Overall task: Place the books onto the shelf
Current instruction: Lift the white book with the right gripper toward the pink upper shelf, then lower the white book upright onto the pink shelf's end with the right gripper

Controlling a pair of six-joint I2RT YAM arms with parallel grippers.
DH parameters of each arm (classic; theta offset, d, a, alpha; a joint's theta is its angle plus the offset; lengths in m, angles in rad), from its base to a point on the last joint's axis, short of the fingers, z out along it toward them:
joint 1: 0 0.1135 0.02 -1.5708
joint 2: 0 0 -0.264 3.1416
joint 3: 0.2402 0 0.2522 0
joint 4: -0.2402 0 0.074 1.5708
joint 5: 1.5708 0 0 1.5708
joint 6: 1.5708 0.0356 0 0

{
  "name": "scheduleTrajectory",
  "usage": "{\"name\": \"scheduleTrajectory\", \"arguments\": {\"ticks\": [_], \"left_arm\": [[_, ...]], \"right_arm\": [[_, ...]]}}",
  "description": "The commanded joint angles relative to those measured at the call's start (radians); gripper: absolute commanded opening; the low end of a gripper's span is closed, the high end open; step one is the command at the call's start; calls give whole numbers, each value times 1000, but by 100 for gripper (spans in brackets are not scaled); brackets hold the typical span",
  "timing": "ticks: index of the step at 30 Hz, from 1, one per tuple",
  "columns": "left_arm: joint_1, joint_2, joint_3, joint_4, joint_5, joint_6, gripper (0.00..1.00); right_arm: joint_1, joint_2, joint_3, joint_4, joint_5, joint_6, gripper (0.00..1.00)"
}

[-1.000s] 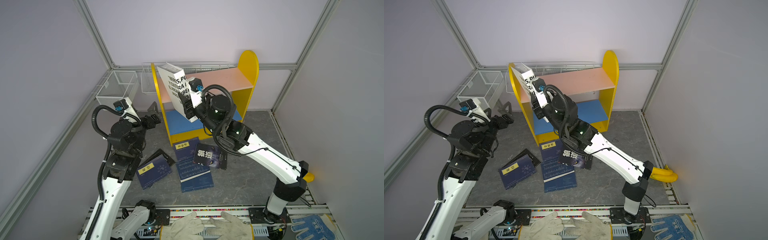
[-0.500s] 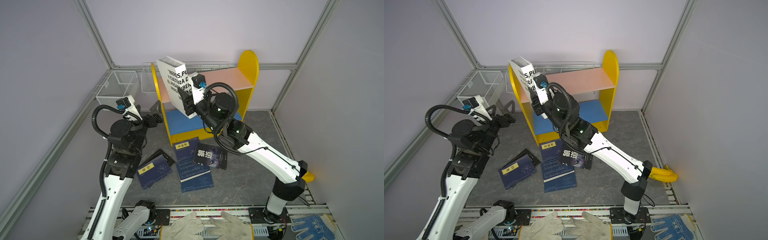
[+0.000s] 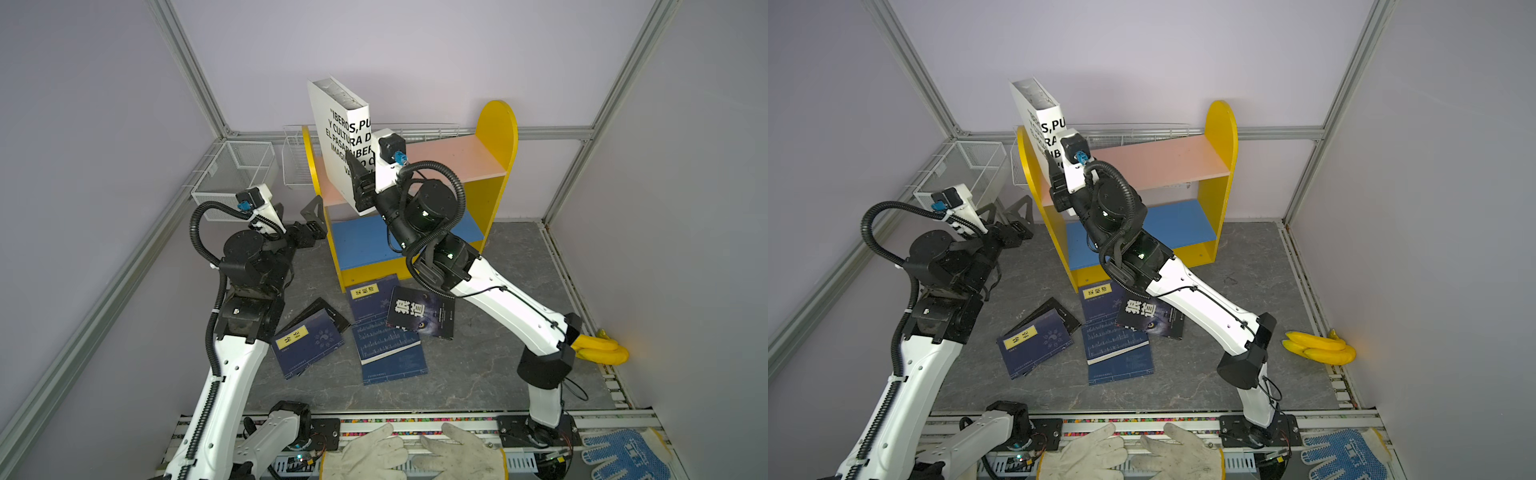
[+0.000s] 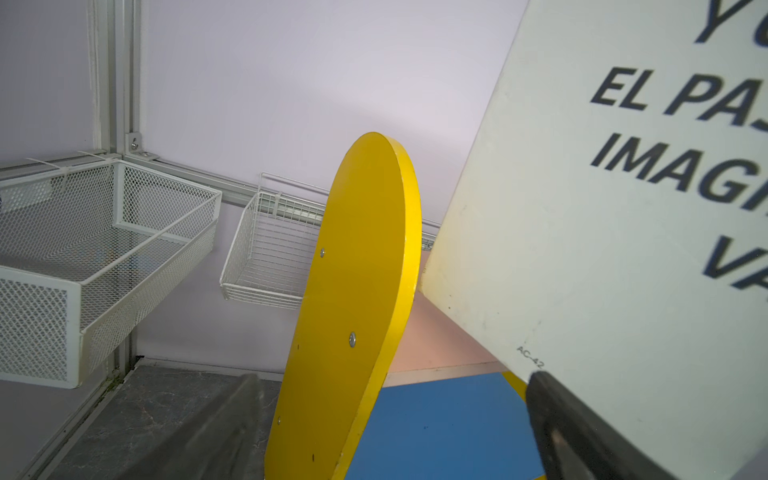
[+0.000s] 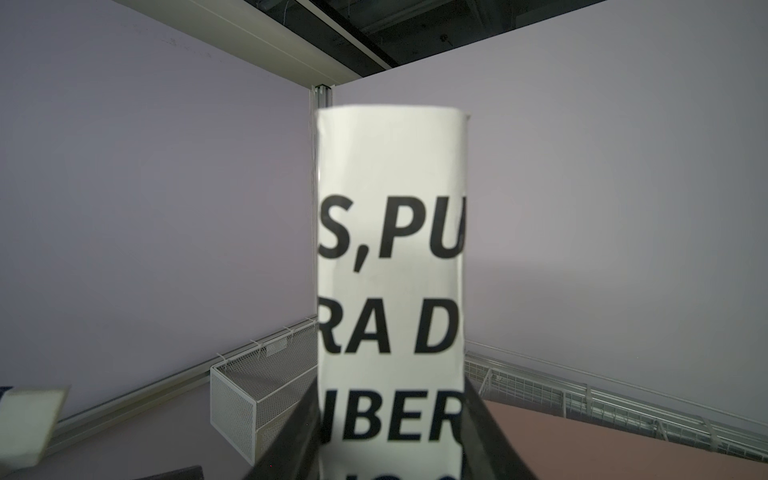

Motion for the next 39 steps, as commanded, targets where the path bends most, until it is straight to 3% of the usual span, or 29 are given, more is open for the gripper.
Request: {"name": "scheduleTrajectory", "arguments": {"ticks": [1, 13, 25, 39], "left_arm": [[25, 3, 32, 50, 70, 1, 99], [64, -4, 9, 8, 215, 76, 99], [72, 74, 63, -52, 398, 150, 99], [72, 201, 106, 42, 381, 128, 99]], "right_arm": [[-6, 67, 78, 56, 47, -24, 41], [-25, 200, 192, 49, 78, 26, 44], [-34, 211, 177, -1, -9, 128, 53], [-35, 223, 168, 1, -51, 152, 62]]}}
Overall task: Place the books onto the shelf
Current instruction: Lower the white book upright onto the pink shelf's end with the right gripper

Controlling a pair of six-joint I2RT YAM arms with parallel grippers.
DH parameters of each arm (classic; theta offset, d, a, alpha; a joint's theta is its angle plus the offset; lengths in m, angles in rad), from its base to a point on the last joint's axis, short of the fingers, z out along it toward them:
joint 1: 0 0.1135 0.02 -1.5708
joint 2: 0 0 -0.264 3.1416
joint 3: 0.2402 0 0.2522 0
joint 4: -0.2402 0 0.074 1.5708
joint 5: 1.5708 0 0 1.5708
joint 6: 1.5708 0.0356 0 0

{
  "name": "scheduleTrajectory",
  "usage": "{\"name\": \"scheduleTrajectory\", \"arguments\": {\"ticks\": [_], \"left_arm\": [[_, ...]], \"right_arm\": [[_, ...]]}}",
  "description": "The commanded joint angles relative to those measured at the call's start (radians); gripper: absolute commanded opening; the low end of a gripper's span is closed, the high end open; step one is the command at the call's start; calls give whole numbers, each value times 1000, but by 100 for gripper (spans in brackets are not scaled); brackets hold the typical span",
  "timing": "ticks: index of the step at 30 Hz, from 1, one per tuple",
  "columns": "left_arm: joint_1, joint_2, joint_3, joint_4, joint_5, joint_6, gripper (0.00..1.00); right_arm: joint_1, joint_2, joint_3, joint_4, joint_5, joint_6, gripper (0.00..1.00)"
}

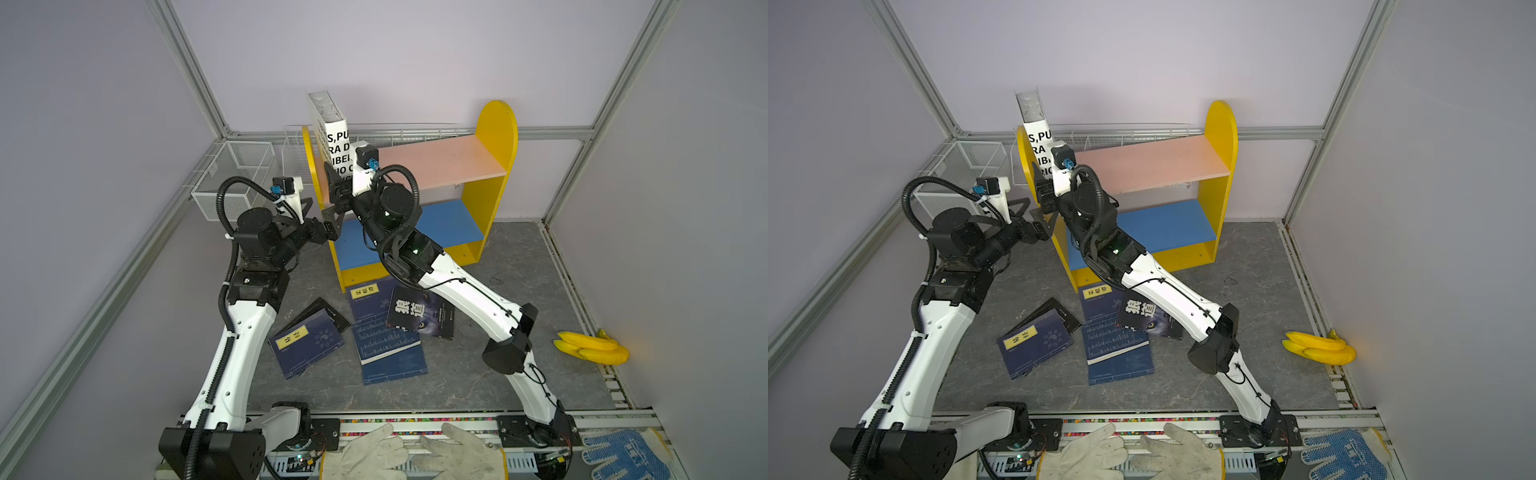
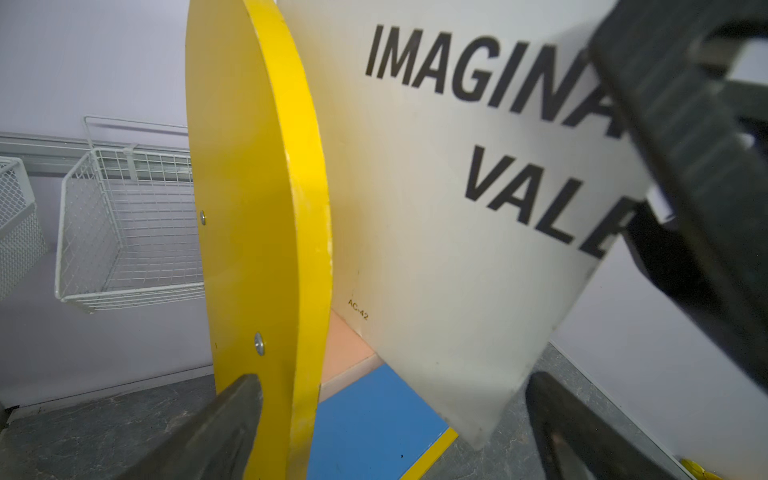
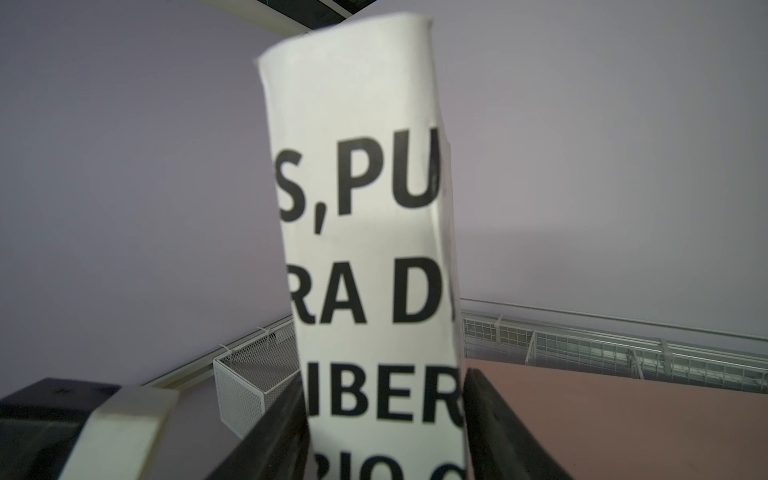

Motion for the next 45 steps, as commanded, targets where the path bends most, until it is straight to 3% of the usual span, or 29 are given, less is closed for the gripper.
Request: {"name": "scheduleTrajectory", "arguments": {"ticks": [1, 5, 18, 32, 39, 45], "left_arm": [[7, 18, 40, 56, -13, 5, 99], [7, 35, 37, 78, -37, -1, 99], [41, 60, -3, 181, -96, -59, 99], [61, 52, -35, 215, -66, -92, 99], [61, -35, -69, 137, 0, -63, 99], [61, -156, -112, 54, -4, -26, 99]], "right_arm": [[-5, 14, -4, 21, -44, -1, 63], [-18, 33, -3, 35, -155, -11, 65], [-66, 76, -9, 87, -249, 71, 67], [-117, 120, -2, 130, -381, 182, 68], [-139, 129, -3, 131, -445, 218, 71], [-159, 97, -57, 156, -470, 239, 82]]}}
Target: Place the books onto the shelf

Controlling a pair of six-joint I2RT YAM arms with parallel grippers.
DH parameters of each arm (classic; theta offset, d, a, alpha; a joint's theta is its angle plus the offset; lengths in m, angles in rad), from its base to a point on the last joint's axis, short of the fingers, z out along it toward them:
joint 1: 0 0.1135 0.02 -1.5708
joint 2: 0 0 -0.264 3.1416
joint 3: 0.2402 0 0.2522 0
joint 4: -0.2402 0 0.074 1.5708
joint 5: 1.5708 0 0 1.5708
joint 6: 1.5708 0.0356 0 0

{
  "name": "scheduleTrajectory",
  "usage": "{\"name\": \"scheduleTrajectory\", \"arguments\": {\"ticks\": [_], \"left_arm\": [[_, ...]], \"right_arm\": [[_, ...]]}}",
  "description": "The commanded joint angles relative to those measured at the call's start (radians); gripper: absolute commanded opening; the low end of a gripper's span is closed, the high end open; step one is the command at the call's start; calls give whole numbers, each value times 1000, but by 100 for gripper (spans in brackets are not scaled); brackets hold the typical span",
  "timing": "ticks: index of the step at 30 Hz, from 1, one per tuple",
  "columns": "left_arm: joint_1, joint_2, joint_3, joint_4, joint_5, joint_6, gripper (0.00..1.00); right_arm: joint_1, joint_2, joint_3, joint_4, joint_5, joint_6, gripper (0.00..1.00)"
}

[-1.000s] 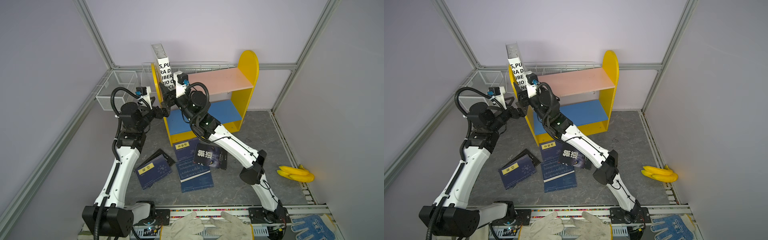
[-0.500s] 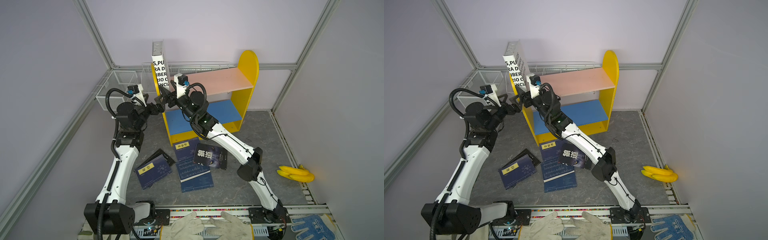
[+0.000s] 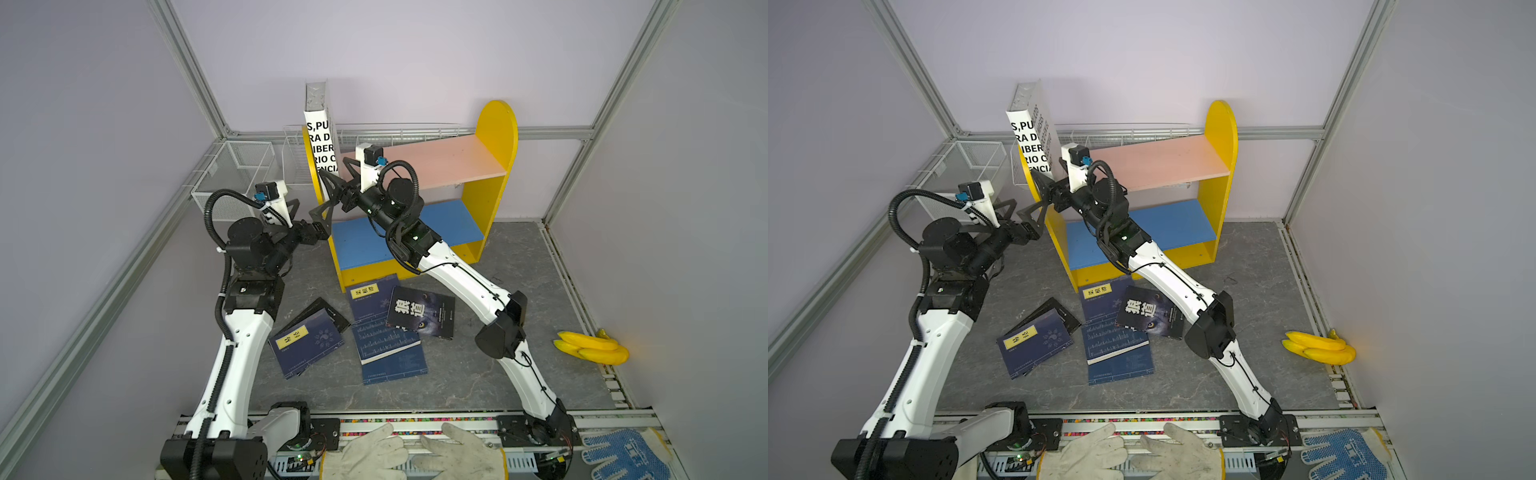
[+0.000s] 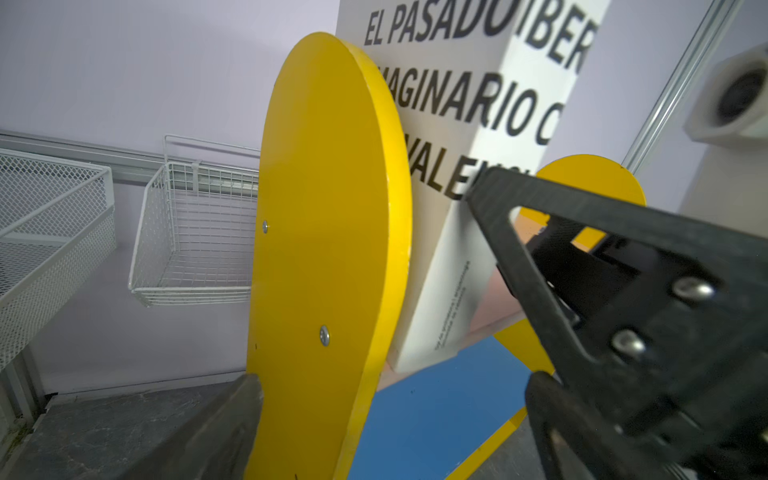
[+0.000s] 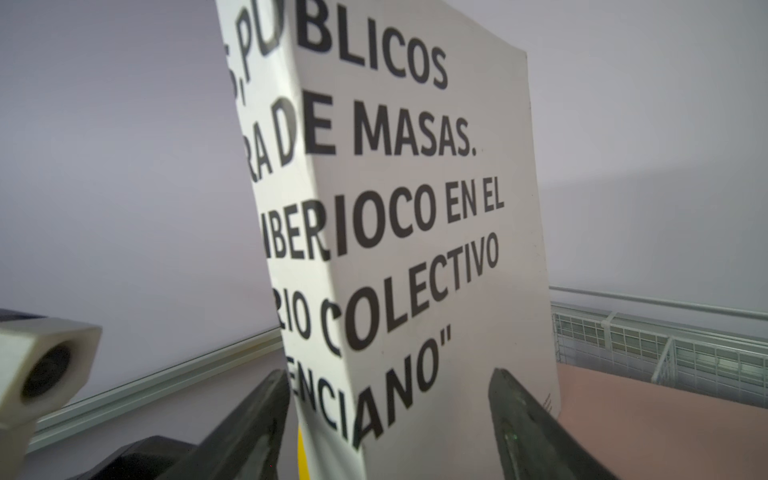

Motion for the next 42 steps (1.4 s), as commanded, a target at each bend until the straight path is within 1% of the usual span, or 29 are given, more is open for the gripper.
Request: {"name": "scheduleTrajectory", "arguments": {"ticks": [1, 10, 16, 20, 23, 25, 28, 31, 35, 39, 42], "left_arm": [[0, -64, -9, -38, 23, 36, 99], [0, -77, -3, -62, -14, 38, 99], [0, -99, -9, -60, -28, 26, 99], [0, -109, -3, -68, -51, 21, 99], [0, -95, 15, -63, -66, 12, 99], [0, -72, 43, -67, -83, 6, 99], [2, -25, 99, -70, -88, -5, 99], [1, 6, 134, -48, -81, -13, 99], [1, 21, 170, -55, -75, -5, 99], [4, 20, 179, -77, -88, 18, 99], [6, 14, 174, -90, -102, 33, 99]], "right_arm": [[-11, -16, -57, 44, -41, 12, 84], [-11, -141, -231, 111, -116, -21, 100], [-10, -241, -376, 171, -81, -56, 95], [-13, -325, -497, 237, 13, -66, 94], [-14, -357, -538, 264, 94, -86, 94], [-14, -353, -519, 251, 146, -112, 94], [-14, -314, -446, 216, 206, -168, 94], [-14, -239, -321, 163, 280, -237, 94], [-14, -112, -129, 110, 363, -374, 94], [-13, 4, 49, 31, 368, -484, 94], [-14, 51, 87, 35, 390, -560, 93]]}}
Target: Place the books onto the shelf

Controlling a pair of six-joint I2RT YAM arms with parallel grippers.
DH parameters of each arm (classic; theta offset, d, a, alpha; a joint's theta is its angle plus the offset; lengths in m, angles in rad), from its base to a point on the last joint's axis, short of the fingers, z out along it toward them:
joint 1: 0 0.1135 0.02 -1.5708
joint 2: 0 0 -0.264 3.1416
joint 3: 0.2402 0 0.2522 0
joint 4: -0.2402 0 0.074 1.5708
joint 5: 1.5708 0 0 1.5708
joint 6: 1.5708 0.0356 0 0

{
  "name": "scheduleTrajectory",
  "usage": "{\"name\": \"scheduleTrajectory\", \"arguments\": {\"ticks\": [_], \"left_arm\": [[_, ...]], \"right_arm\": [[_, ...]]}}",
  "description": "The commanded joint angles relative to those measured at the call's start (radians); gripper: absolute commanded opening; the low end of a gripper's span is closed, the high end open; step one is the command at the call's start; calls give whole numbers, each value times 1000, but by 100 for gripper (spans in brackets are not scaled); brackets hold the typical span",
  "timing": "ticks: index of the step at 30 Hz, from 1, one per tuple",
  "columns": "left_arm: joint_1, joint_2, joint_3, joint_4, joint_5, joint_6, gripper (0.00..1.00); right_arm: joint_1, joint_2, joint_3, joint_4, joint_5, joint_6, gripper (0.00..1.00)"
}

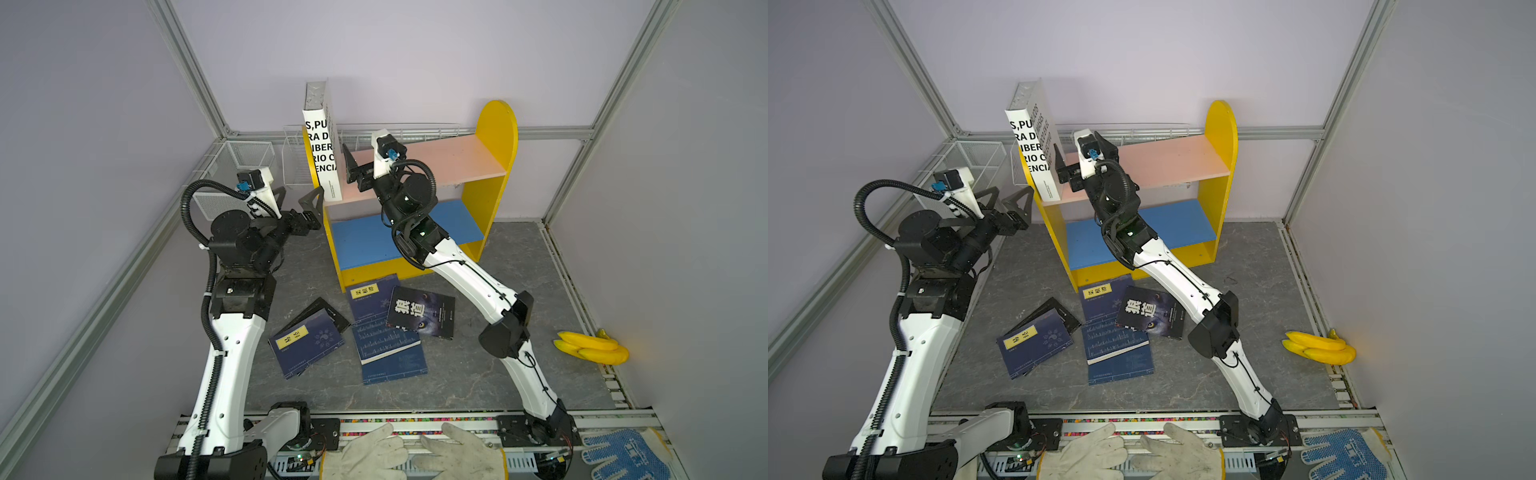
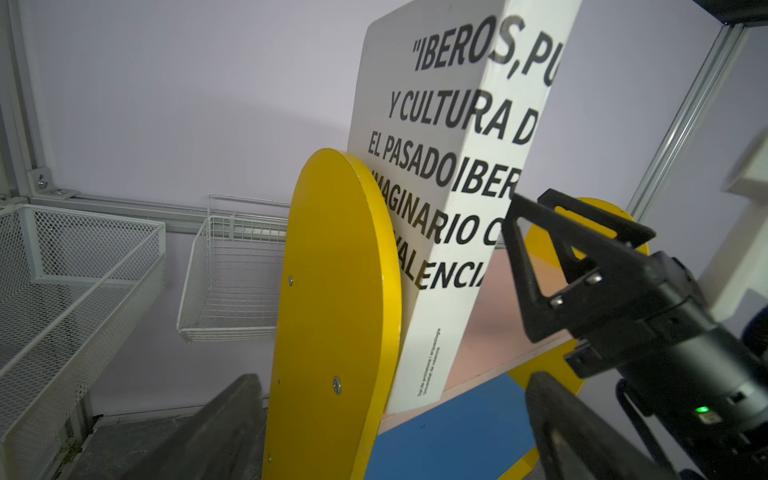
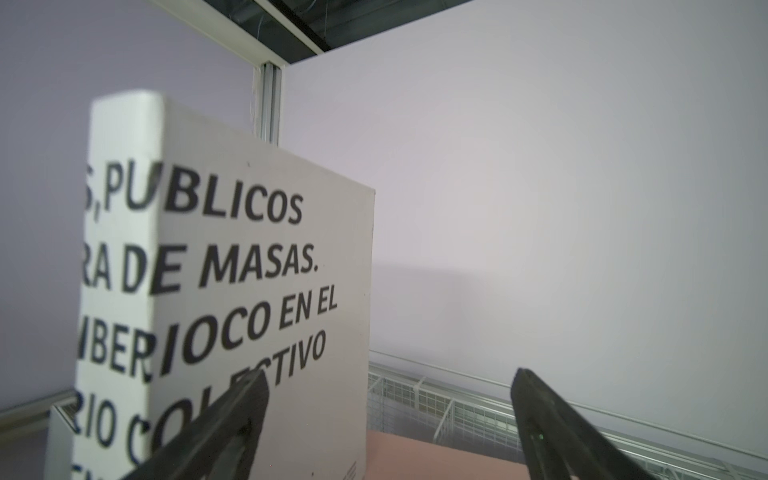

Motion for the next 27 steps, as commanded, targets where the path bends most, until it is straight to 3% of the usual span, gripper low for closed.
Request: {"name": "scheduleTrajectory", "arguments": {"ticks": [1, 6, 13, 20, 23, 27], "left_arm": [[6, -12, 21, -17, -21, 30, 99], [9, -13, 7, -15, -28, 42, 99], [11, 33, 35, 37, 26, 32, 99], [11, 178, 240, 75, 119, -31, 99], [7, 233, 314, 84, 114, -59, 100], [-53, 260, 374, 47, 36, 18, 100]], "right_arm": [[-2, 45, 33, -33, 56, -156, 93], [-8, 59, 30, -57, 37, -204, 92], [-25, 63, 18, -92, -18, -174, 90], [-29, 62, 4, -113, -46, -137, 91], [-29, 63, -1, -119, -61, -123, 90], [-30, 60, -1, -132, -95, -106, 90]]}}
